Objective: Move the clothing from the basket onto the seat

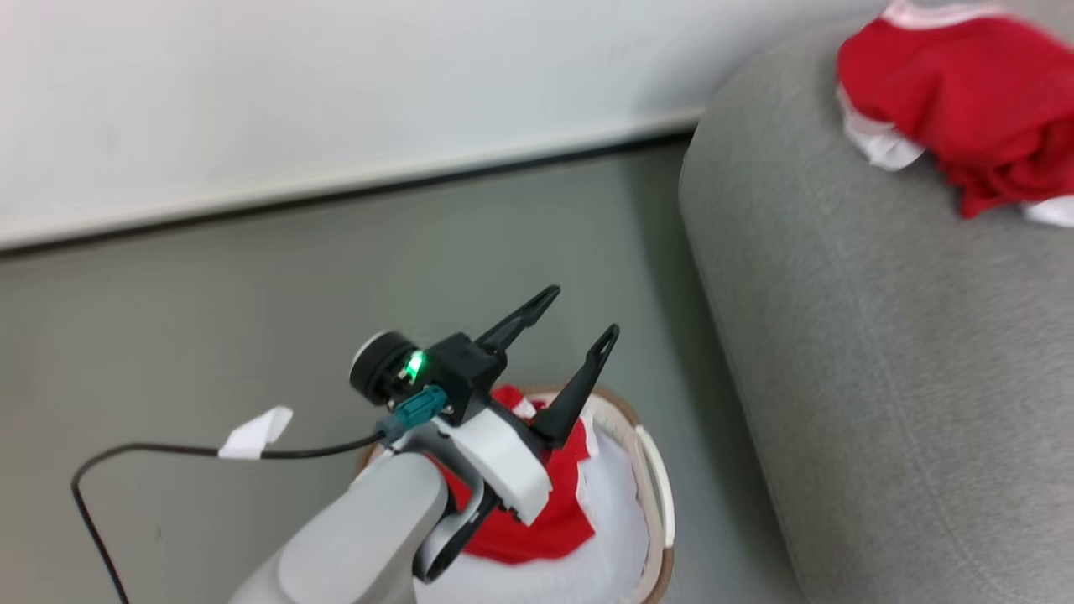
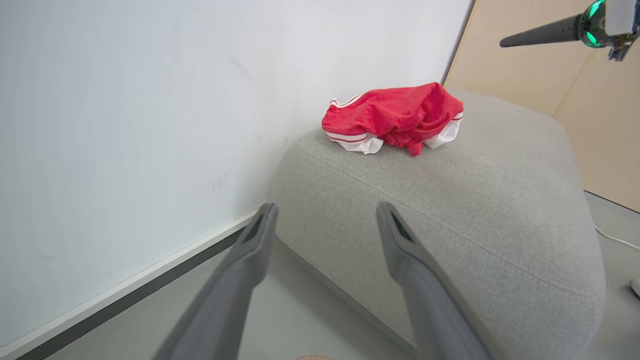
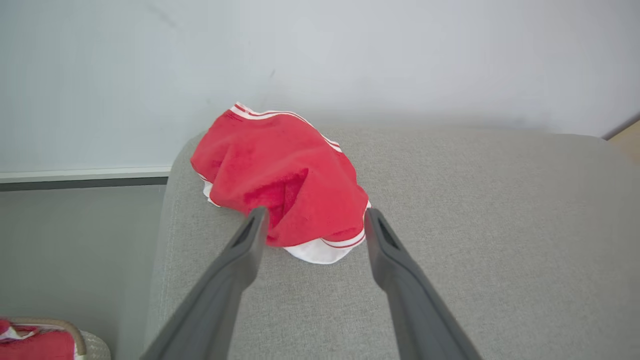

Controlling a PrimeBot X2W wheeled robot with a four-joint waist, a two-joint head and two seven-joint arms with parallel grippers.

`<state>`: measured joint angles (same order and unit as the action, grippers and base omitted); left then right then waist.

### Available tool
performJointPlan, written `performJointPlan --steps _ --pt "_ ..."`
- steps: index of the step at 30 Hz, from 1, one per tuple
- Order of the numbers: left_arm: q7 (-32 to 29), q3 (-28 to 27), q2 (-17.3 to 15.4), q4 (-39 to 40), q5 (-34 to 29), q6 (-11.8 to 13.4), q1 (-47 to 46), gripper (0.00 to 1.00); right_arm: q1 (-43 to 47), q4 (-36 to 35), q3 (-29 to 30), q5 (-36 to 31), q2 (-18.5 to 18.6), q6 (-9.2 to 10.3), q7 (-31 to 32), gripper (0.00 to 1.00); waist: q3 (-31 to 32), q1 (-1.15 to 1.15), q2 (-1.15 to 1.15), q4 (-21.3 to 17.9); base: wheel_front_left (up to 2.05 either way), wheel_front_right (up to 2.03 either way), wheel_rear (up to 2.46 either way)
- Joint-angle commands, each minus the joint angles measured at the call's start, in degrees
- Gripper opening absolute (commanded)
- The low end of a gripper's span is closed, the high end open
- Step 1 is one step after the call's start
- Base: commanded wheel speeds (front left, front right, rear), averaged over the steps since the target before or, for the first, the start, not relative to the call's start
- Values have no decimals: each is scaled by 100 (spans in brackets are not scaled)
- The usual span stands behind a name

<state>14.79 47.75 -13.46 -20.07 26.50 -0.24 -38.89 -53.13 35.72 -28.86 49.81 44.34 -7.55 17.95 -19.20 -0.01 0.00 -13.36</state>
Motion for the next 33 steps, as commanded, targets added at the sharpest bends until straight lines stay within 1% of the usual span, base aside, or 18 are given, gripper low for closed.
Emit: performJointPlan --steps 1,5,8,11,15,18,22,24,25,27,29,30,33 --pt "35 -51 -27 10 73 20 139 100 135 -170 -24 54 114 12 -31 100 578 1 0 -29 0 0 0" --pt "37 -276 -87 112 177 151 347 100 342 -950 20 267 345 12 -215 100 940 1 0 63 0 0 0" --pt "37 -519 -156 214 214 247 485 100 522 -1451 100 311 365 12 -533 100 1131 1 0 182 0 0 0" --pt "38 -783 -244 323 288 317 647 100 754 -1892 266 130 345 13 -1103 100 1275 1 0 340 0 0 0" --pt "38 -1223 -361 418 356 408 906 100 1417 -2236 667 -103 190 12 -1889 100 1461 1 0 621 0 0 0" --pt "36 -1614 -460 453 324 553 1146 100 2003 -2433 1061 -340 -71 12 -2355 100 1535 1 0 788 0 0 0" --pt "37 -2167 -520 575 182 712 1557 100 2843 -2656 1610 -742 -609 12 -2837 100 1604 1 0 958 0 0 0" --pt "37 -2467 -508 629 114 783 1804 100 3233 -2762 1818 -964 -960 13 -2989 100 1638 1 0 1008 0 0 0" --pt "37 -2467 -508 629 114 783 1804 100 3233 -2762 1818 -964 -960 13 -2989 100 1638 1 0 1008 0 0 0" --pt "37 -2795 -457 693 24 850 2056 100 3613 -2847 1943 -1134 -1319 13 -3091 100 1665 1 0 1045 0 0 0" --pt "37 -3109 -369 774 -57 922 2321 100 3883 -2867 2009 -1337 -1583 13 -3177 100 1680 1 0 1070 0 0 0" --pt "37 -3268 -303 809 -97 945 2459 100 4016 -2856 2006 -1341 -1779 13 -3215 100 1703 1 0 1081 0 0 0" --pt "37 -3701 -81 825 -281 880 2862 100 4386 -2705 2024 -1387 -2122 13 -3278 100 1829 1 0 1133 0 0 0"
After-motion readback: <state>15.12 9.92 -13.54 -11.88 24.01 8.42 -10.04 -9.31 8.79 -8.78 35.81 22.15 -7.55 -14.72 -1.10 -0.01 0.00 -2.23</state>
